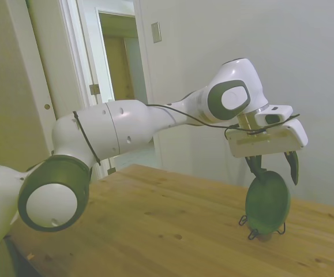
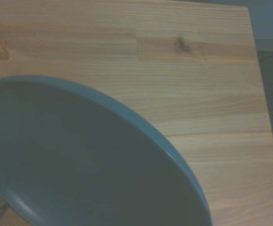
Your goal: Unload the plate
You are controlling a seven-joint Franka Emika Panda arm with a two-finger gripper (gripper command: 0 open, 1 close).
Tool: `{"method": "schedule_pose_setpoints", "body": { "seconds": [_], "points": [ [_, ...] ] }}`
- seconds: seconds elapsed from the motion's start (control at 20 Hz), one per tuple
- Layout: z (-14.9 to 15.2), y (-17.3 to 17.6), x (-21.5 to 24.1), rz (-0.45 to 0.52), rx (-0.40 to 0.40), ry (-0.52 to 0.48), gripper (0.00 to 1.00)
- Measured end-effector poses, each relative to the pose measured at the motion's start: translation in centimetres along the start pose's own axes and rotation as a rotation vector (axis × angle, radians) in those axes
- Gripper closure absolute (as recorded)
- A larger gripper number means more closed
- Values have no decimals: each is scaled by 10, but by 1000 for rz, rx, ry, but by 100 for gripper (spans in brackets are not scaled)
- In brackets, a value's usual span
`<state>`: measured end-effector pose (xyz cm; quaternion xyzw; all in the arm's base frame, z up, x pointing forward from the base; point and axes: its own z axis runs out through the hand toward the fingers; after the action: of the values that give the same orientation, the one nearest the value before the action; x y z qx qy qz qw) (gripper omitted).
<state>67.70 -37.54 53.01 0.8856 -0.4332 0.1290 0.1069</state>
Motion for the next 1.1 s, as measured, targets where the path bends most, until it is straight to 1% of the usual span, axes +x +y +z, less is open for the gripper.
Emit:
{"method": "schedule_pose_setpoints", "body": {
  "seconds": [0.2, 0.35, 0.55, 0.8, 1.0, 1.1],
  "points": [
    [1, -11, -2, -38, 20, -5, 0],
    [0, -14, 0, -59, 26, 15, 0],
    [-3, -13, 5, -95, 35, 45, 0],
    [3, -10, 10, -133, 46, 68, 0],
    [3, -8, 11, -151, 53, 75, 0],
    [2, -6, 15, -175, 60, 97, 0]
  ]
}}
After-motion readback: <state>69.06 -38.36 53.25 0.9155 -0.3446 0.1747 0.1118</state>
